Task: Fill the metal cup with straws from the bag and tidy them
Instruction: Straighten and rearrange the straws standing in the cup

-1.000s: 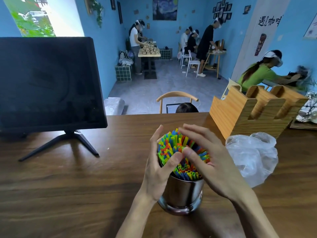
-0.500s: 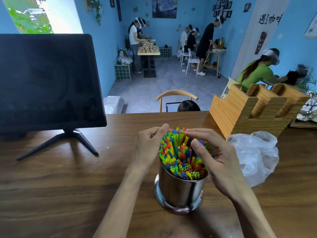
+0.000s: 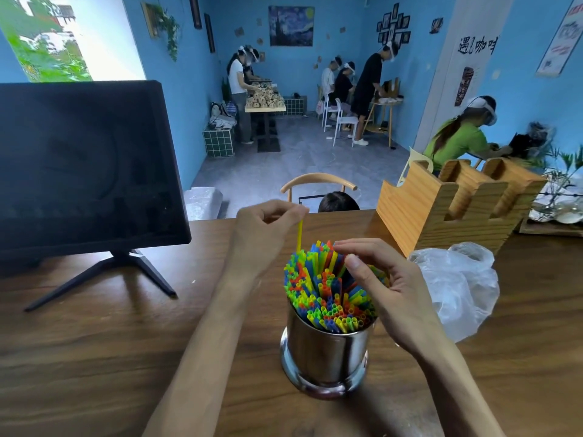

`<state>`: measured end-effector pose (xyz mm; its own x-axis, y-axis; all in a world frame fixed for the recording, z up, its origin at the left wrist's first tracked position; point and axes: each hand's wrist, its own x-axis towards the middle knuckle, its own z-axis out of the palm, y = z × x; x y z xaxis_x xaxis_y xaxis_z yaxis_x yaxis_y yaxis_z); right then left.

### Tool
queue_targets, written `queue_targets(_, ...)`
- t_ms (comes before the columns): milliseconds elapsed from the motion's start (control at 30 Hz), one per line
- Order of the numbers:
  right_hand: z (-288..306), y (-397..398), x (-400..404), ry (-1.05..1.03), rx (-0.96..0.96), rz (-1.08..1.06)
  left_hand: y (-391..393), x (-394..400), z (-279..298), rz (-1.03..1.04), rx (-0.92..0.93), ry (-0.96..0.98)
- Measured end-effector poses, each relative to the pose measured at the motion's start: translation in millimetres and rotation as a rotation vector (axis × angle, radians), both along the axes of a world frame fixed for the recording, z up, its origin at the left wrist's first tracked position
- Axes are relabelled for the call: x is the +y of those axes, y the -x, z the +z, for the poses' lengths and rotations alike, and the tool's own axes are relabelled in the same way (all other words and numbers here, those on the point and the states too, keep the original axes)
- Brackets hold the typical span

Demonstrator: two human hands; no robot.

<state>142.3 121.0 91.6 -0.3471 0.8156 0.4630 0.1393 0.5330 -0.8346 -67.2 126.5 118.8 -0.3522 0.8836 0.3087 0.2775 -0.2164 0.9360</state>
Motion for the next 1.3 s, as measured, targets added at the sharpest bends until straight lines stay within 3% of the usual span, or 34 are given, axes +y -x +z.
queue_targets(200,25.5,14.5,1.2,-0.019,0.144,-0.054,-15.6,-13.7,62.1,-0.079,0.022,-0.475)
queue_targets(333,55.6,30.2,0.9,0.271,0.385,0.121,-29.3,-39.0,64.7,-0.297,-0.072,-0.634)
queue_targets(500,79.1,32.7,10.0,0.505,0.659,0.247,-39.0,-64.7,23.9,-0.442,-0.163,-0.457)
queue_targets(633,81.4,28.2,14.1,0.423,0.626,0.223,-43.2,-71.0,-5.2,-0.394,-0.043,-0.286)
queue_targets(733,78.2,24.2,9.6,0.465,0.670,0.260,-43.9,-70.8,-14.0,-0.340,-0.080,-0.251)
queue_targets(900,75.1,24.7,6.1,0.224,0.677,0.123,-45.6,-65.5,-17.5,-0.312,-0.089,-0.244)
queue_targets(1067,71.6,8.7,21.6,0.047,0.621,0.002,-24.9,-68.6,-31.1,-0.174,0.037,-0.310)
queue_targets(1200,44.6,10.9,24.4,-0.037,0.463,-0.034,3.6,-72.2,-47.4,-0.097,0.123,-0.162)
queue_targets(1300,33.8,10.0,27.4,-0.056,0.524,-0.061,14.5,-76.1,-53.5,-0.125,0.194,-0.089)
